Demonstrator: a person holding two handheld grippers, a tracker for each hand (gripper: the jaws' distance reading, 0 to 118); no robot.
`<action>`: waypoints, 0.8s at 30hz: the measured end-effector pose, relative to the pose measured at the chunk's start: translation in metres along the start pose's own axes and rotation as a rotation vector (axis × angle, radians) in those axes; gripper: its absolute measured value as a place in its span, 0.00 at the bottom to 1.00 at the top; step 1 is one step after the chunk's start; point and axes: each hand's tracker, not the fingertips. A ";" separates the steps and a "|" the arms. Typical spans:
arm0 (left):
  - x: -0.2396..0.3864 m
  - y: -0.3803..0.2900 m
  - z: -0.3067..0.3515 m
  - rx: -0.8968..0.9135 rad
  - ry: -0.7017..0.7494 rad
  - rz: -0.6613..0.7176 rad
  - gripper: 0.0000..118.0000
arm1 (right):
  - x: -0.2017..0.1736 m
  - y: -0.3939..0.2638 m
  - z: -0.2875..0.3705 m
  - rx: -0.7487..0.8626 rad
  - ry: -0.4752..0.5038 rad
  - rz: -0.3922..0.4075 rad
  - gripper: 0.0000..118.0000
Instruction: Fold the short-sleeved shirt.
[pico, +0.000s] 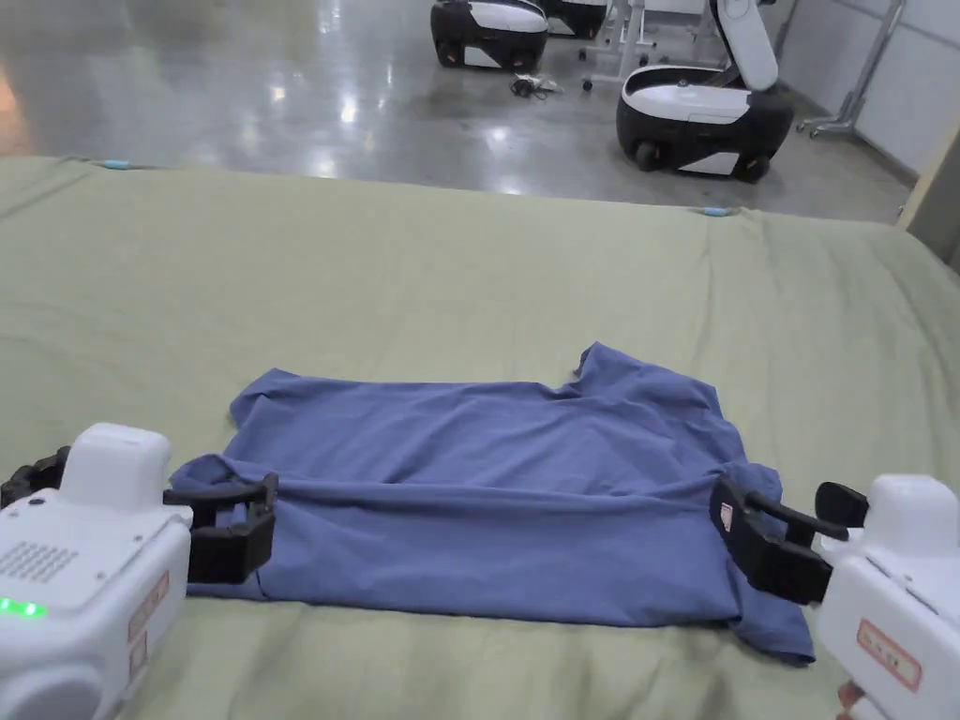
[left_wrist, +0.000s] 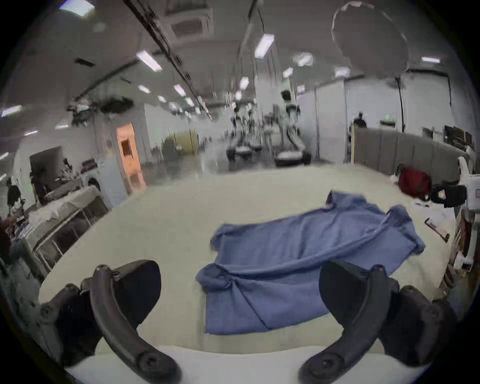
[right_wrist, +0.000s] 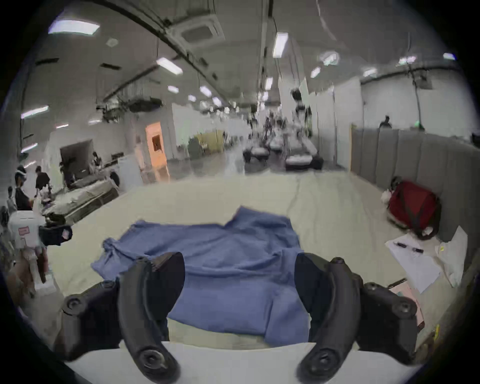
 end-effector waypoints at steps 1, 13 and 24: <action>0.004 -0.004 0.014 -0.013 0.024 0.000 1.00 | -0.007 -0.006 0.012 0.028 -0.020 0.016 0.80; -0.034 -0.078 -0.012 -0.331 0.091 0.006 0.00 | -0.009 -0.033 0.026 -0.080 -0.106 -0.033 0.02; -0.039 -0.086 -0.139 -0.568 0.101 -0.077 0.96 | 0.024 -0.048 0.019 -0.199 -0.174 -0.042 0.02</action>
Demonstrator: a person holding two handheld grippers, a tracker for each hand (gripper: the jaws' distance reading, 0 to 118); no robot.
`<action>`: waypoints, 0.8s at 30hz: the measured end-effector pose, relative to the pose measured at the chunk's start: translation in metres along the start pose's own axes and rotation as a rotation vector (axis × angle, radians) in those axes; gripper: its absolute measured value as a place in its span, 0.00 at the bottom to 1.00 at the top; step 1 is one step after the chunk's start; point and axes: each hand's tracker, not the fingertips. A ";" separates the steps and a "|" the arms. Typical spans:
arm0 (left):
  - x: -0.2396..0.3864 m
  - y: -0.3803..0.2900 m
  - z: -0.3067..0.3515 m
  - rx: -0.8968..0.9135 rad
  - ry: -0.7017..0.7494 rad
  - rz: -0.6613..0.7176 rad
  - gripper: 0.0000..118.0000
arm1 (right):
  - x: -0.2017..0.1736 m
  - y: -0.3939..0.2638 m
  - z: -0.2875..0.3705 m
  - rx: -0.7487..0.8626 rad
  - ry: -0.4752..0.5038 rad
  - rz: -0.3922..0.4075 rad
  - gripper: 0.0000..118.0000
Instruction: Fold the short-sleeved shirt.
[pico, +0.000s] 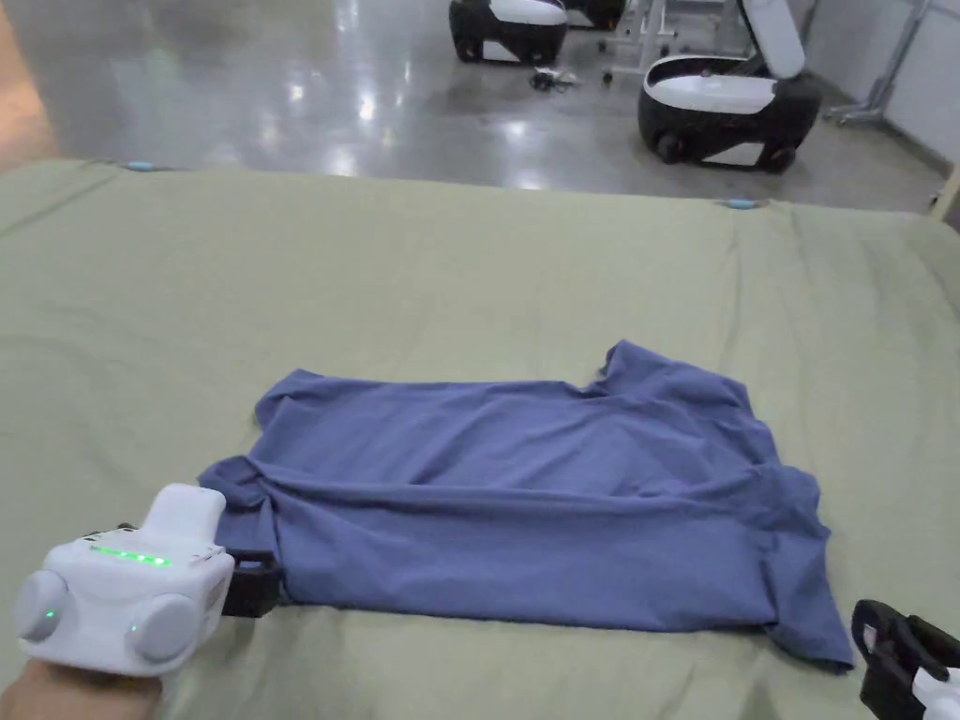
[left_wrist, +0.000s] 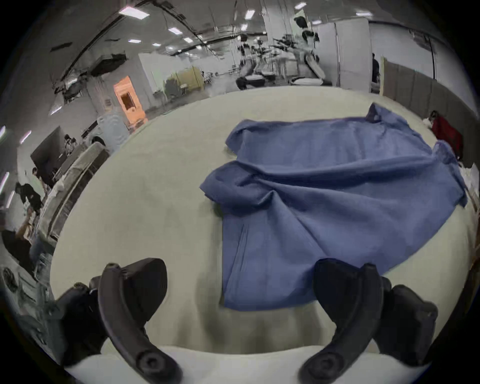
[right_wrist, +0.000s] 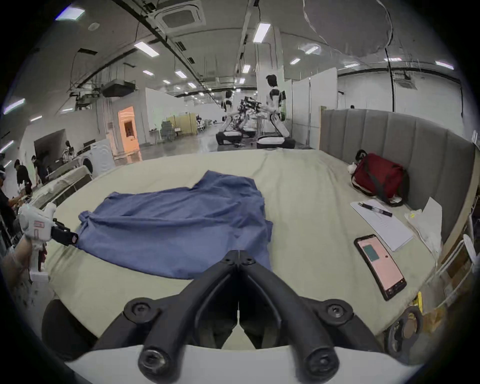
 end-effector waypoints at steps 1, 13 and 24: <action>0.003 0.000 -0.006 -0.035 0.004 -0.018 0.94 | 0.003 0.001 -0.004 -0.025 -0.013 0.005 0.02; 0.030 0.011 0.034 0.000 -0.039 -0.082 0.05 | 0.019 -0.004 -0.124 -0.353 0.081 0.012 0.81; 0.009 0.032 0.080 0.104 -0.009 -0.117 0.05 | 0.018 0.049 -0.068 -0.277 0.146 0.005 0.13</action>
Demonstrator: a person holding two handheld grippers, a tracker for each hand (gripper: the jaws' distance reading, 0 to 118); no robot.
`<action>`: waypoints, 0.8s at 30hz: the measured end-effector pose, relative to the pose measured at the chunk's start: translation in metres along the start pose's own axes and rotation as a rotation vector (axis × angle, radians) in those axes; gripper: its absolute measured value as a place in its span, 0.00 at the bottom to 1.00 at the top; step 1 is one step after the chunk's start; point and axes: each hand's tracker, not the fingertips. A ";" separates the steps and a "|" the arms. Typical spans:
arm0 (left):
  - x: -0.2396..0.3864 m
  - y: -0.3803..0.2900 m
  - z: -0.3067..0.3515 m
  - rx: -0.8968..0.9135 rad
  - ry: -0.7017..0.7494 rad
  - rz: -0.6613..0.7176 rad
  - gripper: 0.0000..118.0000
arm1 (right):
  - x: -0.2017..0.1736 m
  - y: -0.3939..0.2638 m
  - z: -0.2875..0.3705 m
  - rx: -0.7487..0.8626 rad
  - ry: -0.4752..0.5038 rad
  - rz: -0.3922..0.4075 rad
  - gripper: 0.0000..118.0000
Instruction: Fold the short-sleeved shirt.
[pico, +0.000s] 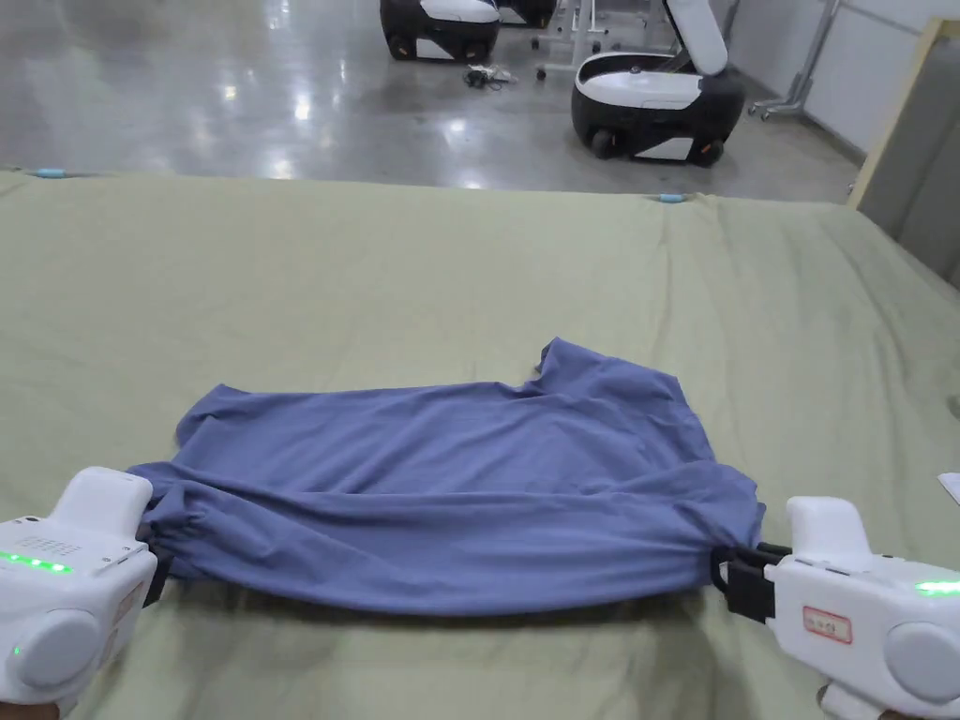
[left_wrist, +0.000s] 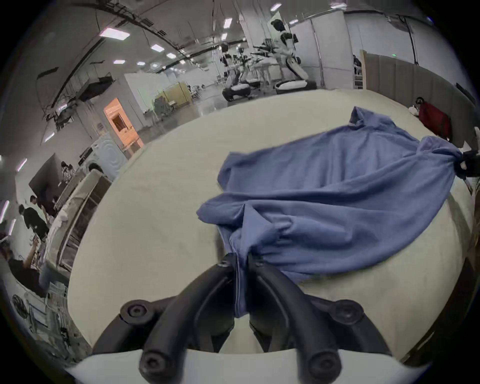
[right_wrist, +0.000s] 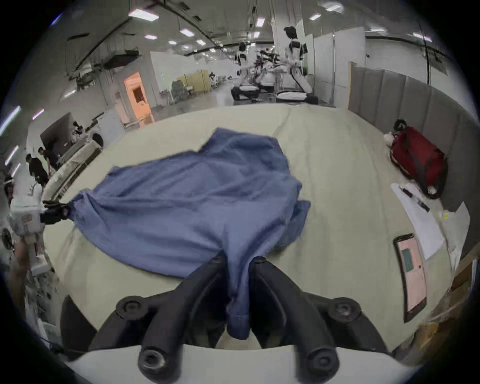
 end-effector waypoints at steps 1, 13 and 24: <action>-0.001 0.002 0.009 0.020 -0.005 0.002 0.05 | 0.001 0.002 0.009 0.011 0.005 0.012 0.13; -0.011 -0.086 0.062 -0.078 -0.124 0.117 0.05 | 0.004 -0.055 0.063 -0.071 0.044 0.053 0.13; -0.006 -0.093 0.089 0.077 -0.089 0.219 0.99 | -0.002 -0.065 0.085 0.126 0.053 -0.054 0.68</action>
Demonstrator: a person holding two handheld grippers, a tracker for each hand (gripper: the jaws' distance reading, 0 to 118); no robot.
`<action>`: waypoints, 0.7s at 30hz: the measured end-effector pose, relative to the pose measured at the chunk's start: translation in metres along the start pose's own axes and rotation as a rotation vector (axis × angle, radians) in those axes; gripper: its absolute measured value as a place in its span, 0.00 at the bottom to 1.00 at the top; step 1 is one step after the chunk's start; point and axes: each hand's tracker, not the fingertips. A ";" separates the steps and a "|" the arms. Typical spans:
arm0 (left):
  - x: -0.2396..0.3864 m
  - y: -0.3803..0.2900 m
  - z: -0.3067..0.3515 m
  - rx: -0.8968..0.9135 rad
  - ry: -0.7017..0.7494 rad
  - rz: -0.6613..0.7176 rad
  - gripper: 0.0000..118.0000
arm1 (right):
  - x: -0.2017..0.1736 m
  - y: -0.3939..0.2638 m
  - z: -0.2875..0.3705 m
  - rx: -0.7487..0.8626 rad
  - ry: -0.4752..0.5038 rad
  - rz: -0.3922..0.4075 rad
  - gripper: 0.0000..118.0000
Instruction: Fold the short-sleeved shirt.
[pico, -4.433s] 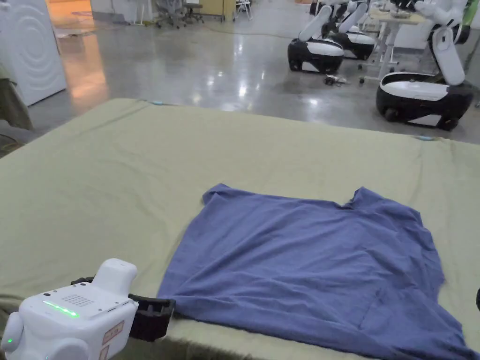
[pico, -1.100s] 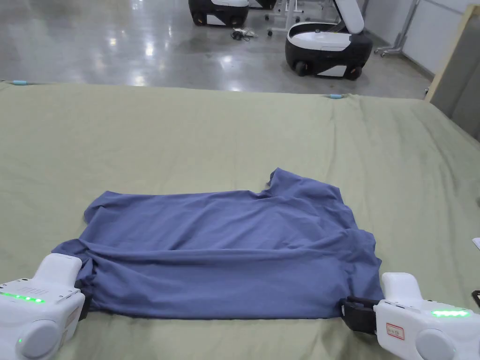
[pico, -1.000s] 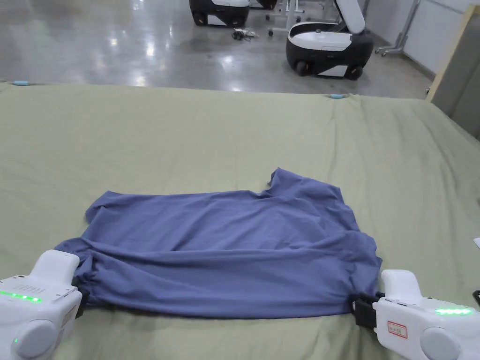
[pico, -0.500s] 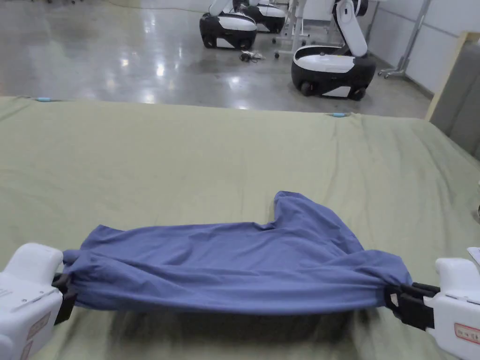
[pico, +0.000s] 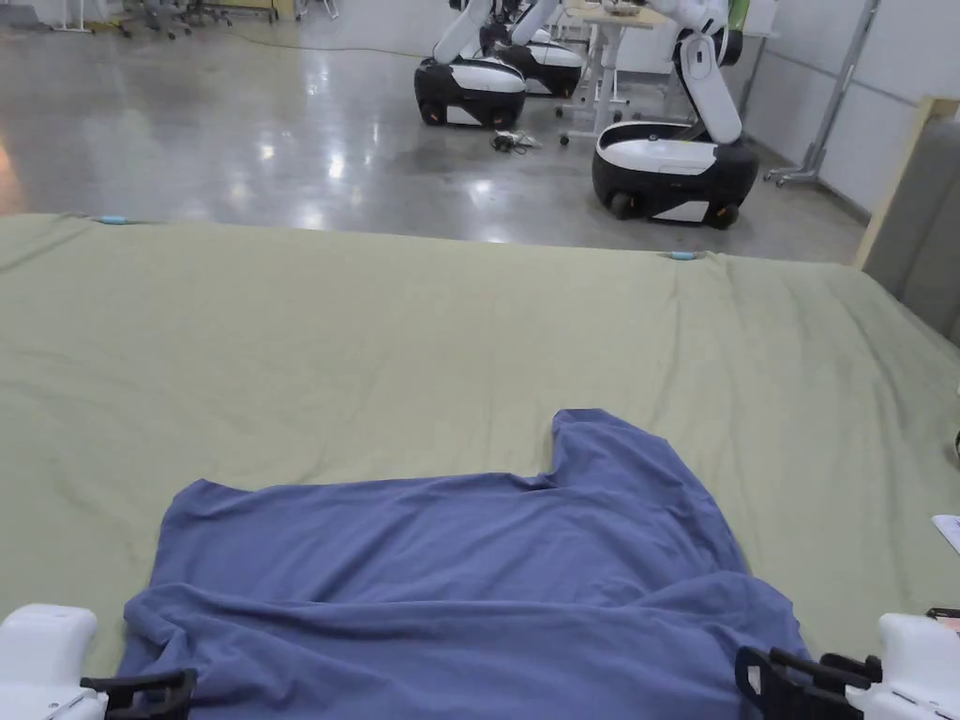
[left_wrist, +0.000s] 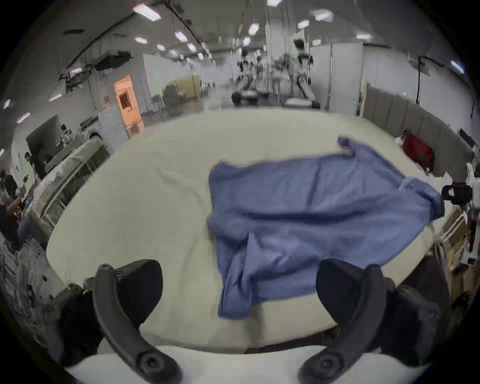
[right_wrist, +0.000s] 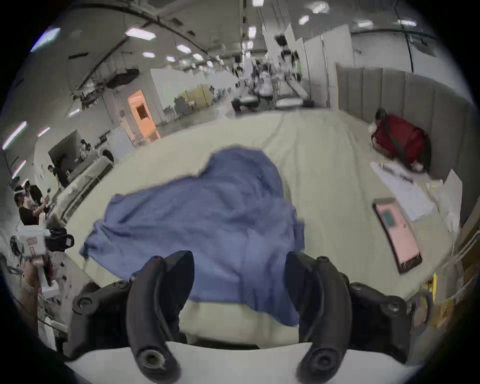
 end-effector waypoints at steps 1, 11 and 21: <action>0.005 0.009 0.005 0.037 -0.012 -0.001 0.99 | -0.012 0.007 0.006 0.069 0.005 0.038 0.68; 0.062 0.048 0.023 0.370 0.043 -0.062 0.78 | -0.118 0.042 0.004 0.425 -0.030 0.221 0.47; 0.000 0.040 -0.065 0.097 0.047 -0.018 0.00 | -0.118 0.038 -0.033 0.307 0.004 0.238 0.03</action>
